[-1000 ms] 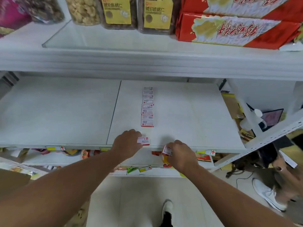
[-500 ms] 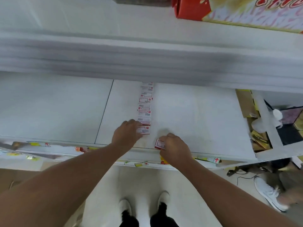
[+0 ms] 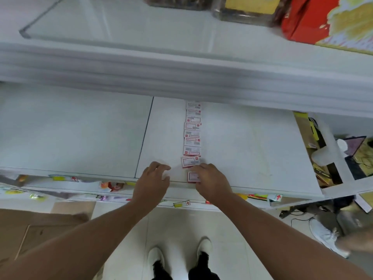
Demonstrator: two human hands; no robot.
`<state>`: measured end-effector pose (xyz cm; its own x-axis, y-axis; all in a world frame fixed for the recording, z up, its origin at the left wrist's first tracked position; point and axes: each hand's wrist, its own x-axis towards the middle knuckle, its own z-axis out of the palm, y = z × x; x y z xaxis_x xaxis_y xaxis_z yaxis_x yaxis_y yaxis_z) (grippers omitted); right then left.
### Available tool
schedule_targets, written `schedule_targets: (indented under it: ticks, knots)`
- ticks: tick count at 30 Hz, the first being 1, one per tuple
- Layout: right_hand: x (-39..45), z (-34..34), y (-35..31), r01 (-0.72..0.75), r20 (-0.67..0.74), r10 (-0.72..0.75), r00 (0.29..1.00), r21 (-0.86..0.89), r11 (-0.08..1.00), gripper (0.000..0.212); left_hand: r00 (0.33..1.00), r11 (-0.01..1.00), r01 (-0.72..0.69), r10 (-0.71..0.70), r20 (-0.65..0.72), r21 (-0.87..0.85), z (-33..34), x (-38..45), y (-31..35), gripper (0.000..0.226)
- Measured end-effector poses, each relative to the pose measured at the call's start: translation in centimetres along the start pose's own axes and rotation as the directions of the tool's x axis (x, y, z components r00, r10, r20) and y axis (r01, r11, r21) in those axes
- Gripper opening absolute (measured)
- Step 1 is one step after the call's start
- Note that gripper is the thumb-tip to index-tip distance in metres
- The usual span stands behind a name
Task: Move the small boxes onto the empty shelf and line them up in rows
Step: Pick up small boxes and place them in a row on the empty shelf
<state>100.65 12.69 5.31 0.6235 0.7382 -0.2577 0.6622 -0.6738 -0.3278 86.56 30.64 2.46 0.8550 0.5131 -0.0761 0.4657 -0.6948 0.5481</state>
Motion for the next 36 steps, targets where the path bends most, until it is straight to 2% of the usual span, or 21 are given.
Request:
schedule_targets:
  ticks: [6,8,10,12,13,15,17,20,22,24,26,32,36]
  knots:
    - [0.9,2.4,-1.4,0.014,-0.107,-0.01,0.994,0.038,0.999,0.053,0.995,0.977,0.058,-0.072,-0.063,-0.203,1.6,-1.0,0.3,0.034]
    - [0.1,3.0,-1.4,0.016,-0.193,-0.004,0.981,0.064,0.998,0.05,0.987,0.939,0.105,-0.14,-0.084,-0.326,2.1,-1.3,1.0,0.035]
    - [-0.9,3.4,-1.1,-0.011,-0.296,0.048,0.954,0.125,0.992,0.041,0.97,0.878,0.154,-0.221,-0.099,-0.453,2.4,-1.5,1.9,0.038]
    - [-1.7,3.4,-0.8,-0.069,-0.364,0.182,0.913,0.304,0.95,0.033,0.949,0.799,0.225,-0.308,-0.059,-0.558,2.6,-1.5,3.0,0.04]
    - [-2.0,3.3,-0.7,-0.102,-0.351,0.271,0.896,0.431,0.897,0.032,0.935,0.738,0.271,-0.355,-0.015,-0.618,2.6,-1.5,3.7,0.04]
    - [-2.5,3.0,-0.8,-0.171,-0.232,0.412,0.881,0.656,0.735,0.034,0.906,0.585,0.348,-0.411,0.102,-0.732,2.6,-1.7,5.0,0.044]
    - [-2.9,2.7,-1.0,-0.189,-0.126,0.467,0.875,0.8,0.57,0.038,0.887,0.468,0.392,-0.419,0.191,-0.792,2.7,-2.0,6.4,0.054]
    - [-3.2,2.3,-1.6,-0.183,-0.026,0.473,0.881,0.902,0.391,0.047,0.887,0.385,0.39,-0.401,0.229,-0.837,3.0,-2.4,8.0,0.058]
    - [-3.2,1.9,-2.4,-0.161,0.005,0.435,0.9,0.933,0.322,0.053,0.915,0.407,0.345,-0.348,0.206,-0.846,3.3,-2.4,8.7,0.059]
    - [-2.6,2.1,-3.0,-0.127,-0.021,0.4,0.916,0.932,0.34,0.067,0.946,0.442,0.279,-0.282,0.163,-0.853,3.4,-2.1,9.3,0.063]
    - [-1.8,2.6,-3.3,-0.086,-0.039,0.365,0.93,0.944,0.319,0.072,0.956,0.429,0.244,-0.256,0.142,-0.87,3.4,-1.6,9.6,0.063]
    - [0.1,2.2,-3.4,-0.075,0.03,0.447,0.894,0.994,0.084,0.032,0.938,0.425,0.296,-0.301,0.175,-0.855,3.1,0.5,10.4,0.06]
    - [1.8,2.1,-2.8,-0.09,0.061,0.457,0.887,0.995,0.041,0.043,0.92,0.465,0.345,-0.338,0.197,-0.815,3.2,1.5,10.2,0.055]
